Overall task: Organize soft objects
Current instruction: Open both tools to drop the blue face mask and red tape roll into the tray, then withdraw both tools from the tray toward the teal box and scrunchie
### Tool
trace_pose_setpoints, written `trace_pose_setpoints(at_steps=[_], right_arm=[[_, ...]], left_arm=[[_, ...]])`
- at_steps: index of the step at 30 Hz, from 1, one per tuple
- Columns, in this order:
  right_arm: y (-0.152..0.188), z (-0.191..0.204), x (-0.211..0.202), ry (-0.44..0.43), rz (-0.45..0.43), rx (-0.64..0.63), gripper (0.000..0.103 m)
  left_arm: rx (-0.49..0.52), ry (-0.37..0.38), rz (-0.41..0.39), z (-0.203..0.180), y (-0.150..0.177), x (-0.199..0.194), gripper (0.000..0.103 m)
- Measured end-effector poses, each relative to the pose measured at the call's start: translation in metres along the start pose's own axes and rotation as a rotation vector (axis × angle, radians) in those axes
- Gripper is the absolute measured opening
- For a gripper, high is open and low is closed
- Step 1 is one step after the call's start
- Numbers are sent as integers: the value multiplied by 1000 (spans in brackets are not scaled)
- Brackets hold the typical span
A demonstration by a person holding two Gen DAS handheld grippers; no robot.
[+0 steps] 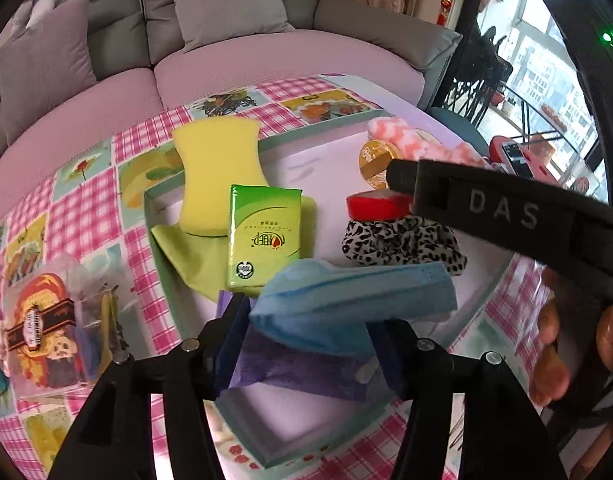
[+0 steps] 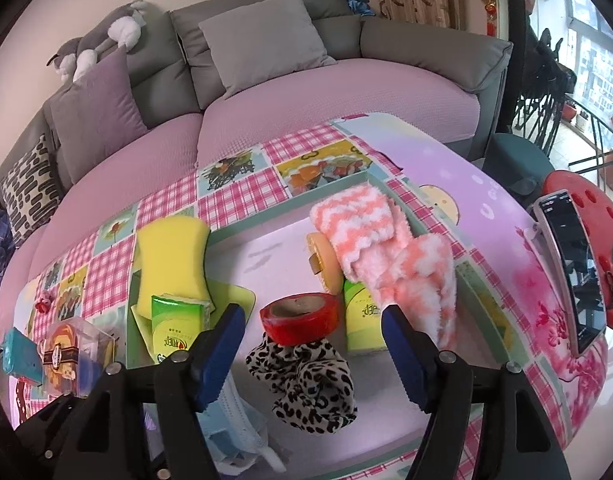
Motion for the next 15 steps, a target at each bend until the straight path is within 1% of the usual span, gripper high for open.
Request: trace_pose_setpoints(at_steps=[3, 7, 12, 15], right_arm=[[-2, -3, -4, 11, -10, 6, 74], [-3, -6, -5, 21, -12, 13, 75], [-3, -4, -5, 14, -8, 6, 76], [-1, 0, -2, 8, 0, -4, 76]], left_arm=[[14, -19, -7, 2, -2, -9, 62], [2, -42, -33, 12, -6, -24, 62], [-32, -88, -62, 32, -10, -37, 63], [-64, -114, -53, 45, -8, -36, 63]])
Point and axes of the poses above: each gripper's, at about its wrist camera, not at the fingertips, and x roughly the way its jaws point, z to its left, y to its underside, the point moved 1 cm from there along x, roughly the way its jaws point, and after that the axes turned 13 degrees about -z, right-handed, at the moved point
